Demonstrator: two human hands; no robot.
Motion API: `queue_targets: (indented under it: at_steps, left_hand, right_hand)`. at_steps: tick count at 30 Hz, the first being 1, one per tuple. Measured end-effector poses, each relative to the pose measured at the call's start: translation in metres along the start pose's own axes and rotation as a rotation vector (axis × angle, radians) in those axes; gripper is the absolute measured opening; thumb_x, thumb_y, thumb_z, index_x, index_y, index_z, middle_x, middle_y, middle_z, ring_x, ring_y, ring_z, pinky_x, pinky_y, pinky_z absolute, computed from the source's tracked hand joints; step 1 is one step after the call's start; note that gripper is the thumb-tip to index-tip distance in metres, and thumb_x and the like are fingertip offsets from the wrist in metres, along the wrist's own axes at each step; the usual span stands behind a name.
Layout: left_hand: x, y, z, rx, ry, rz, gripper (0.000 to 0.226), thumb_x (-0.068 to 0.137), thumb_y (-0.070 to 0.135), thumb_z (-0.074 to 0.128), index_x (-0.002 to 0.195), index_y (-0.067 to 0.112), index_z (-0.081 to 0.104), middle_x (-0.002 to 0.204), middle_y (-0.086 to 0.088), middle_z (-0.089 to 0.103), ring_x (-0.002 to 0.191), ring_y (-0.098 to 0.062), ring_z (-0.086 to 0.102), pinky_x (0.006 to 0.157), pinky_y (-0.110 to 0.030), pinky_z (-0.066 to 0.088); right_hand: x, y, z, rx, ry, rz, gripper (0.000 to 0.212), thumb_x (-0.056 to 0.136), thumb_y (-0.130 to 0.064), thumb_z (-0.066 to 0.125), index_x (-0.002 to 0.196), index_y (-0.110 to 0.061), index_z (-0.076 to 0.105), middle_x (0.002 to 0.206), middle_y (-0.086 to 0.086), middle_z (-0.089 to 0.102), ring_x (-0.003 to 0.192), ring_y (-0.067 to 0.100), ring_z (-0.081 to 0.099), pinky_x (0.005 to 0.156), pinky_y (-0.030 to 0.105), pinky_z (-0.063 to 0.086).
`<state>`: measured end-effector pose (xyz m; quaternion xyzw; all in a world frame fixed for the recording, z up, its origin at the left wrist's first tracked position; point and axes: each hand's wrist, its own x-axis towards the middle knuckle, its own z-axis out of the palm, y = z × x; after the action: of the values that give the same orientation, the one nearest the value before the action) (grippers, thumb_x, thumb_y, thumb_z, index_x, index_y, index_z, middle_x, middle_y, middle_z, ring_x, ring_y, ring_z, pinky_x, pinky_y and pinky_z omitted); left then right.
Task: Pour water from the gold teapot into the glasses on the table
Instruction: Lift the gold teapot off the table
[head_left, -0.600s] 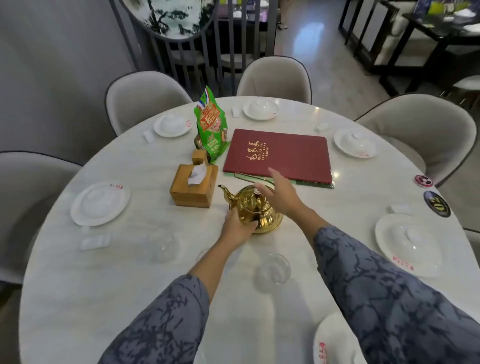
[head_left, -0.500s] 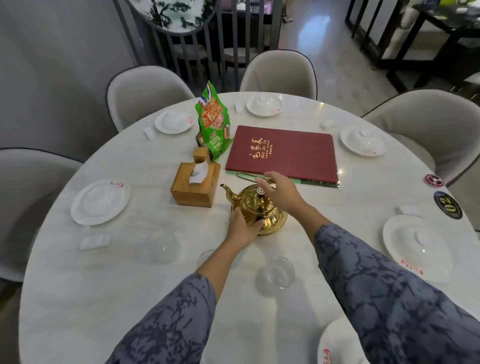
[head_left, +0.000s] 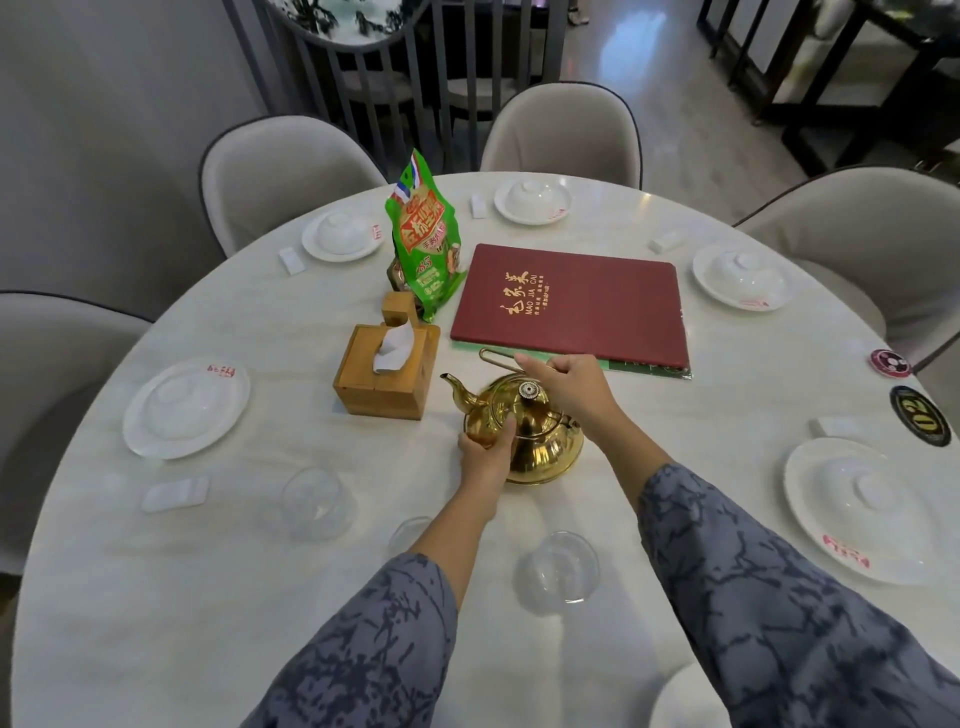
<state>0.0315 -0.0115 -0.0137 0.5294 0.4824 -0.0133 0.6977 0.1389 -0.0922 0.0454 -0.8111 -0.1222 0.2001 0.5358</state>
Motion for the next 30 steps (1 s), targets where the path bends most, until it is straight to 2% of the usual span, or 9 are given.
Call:
queue_targets:
  at_steps: [4,7,13,17,21,26,28,30]
  left_hand:
    - [-0.009,0.0,-0.002,-0.047,-0.021,-0.017,0.105,0.075,0.068,0.069,0.157,0.027,0.016,0.159,-0.006,0.036,0.142,-0.033,0.041,0.111,-0.055,0.044]
    - [-0.026,0.005,-0.002,-0.037,-0.033,-0.018,0.114,0.071,0.073,0.069,0.158,0.028,0.012,0.16,-0.008,0.034,0.142,-0.033,0.039,0.112,-0.054,0.043]
    - [-0.071,0.011,-0.006,-0.088,-0.057,-0.011,0.121,0.07,0.069,0.075,0.159,0.031,0.002,0.162,-0.007,0.029,0.143,-0.033,0.038,0.111,-0.051,0.044]
    - [-0.104,0.01,-0.015,-0.168,-0.063,-0.022,0.115,0.073,0.059,0.079,0.157,0.03,0.006,0.158,-0.01,0.033,0.137,-0.034,0.043,0.105,-0.051,0.05]
    - [-0.133,0.006,-0.032,-0.155,-0.083,-0.001,0.107,0.075,0.059,0.077,0.156,0.029,0.013,0.153,-0.009,0.038,0.134,-0.033,0.045,0.103,-0.049,0.052]
    - [-0.164,-0.003,-0.064,-0.108,-0.09,0.051,0.105,0.075,0.062,0.075,0.155,0.03,0.015,0.153,-0.01,0.038,0.134,-0.033,0.045,0.105,-0.049,0.051]
    - [-0.176,-0.008,-0.078,-0.084,-0.094,0.061,0.103,0.076,0.063,0.074,0.155,0.03,0.016,0.153,-0.01,0.038,0.135,-0.034,0.045,0.104,-0.048,0.052]
    - [-0.186,-0.014,-0.093,-0.061,-0.095,0.067,0.103,0.076,0.065,0.072,0.155,0.03,0.016,0.154,-0.01,0.038,0.135,-0.035,0.045,0.103,-0.048,0.052]
  right_hand:
    - [-0.017,-0.003,-0.006,0.028,0.014,0.008,0.056,0.076,-0.055,0.075,0.059,-0.01,0.046,0.051,0.002,0.033,0.043,0.01,0.027,0.052,0.028,0.032]
    - [-0.032,-0.019,-0.016,0.012,-0.012,-0.009,0.055,0.071,-0.053,0.08,0.056,-0.014,0.044,0.048,-0.003,0.035,0.04,0.007,0.029,0.046,0.023,0.03]
    - [-0.071,-0.058,-0.041,-0.01,-0.07,-0.074,0.044,0.071,-0.035,0.085,0.057,-0.014,0.049,0.047,-0.007,0.045,0.038,0.002,0.038,0.041,0.014,0.036]
    - [-0.104,-0.078,-0.046,-0.028,-0.059,-0.12,0.045,0.072,-0.045,0.082,0.064,-0.008,0.058,0.052,0.0,0.047,0.046,0.013,0.041,0.047,0.024,0.037]
    - [-0.141,-0.095,-0.046,-0.02,-0.065,-0.153,0.044,0.078,-0.044,0.079,0.062,-0.01,0.056,0.047,-0.003,0.045,0.042,0.01,0.038,0.046,0.024,0.033]
    - [-0.189,-0.111,-0.035,-0.05,-0.085,-0.192,0.058,0.086,-0.045,0.07,0.08,0.012,0.06,0.063,0.012,0.048,0.055,0.021,0.04,0.052,0.031,0.035]
    - [-0.208,-0.117,-0.027,-0.052,-0.085,-0.202,0.055,0.088,-0.045,0.067,0.078,0.009,0.06,0.064,0.012,0.048,0.058,0.022,0.041,0.059,0.035,0.036]
    - [-0.225,-0.123,-0.016,-0.051,-0.089,-0.207,0.045,0.09,-0.044,0.065,0.073,-0.002,0.06,0.063,0.012,0.047,0.058,0.023,0.041,0.062,0.036,0.036]
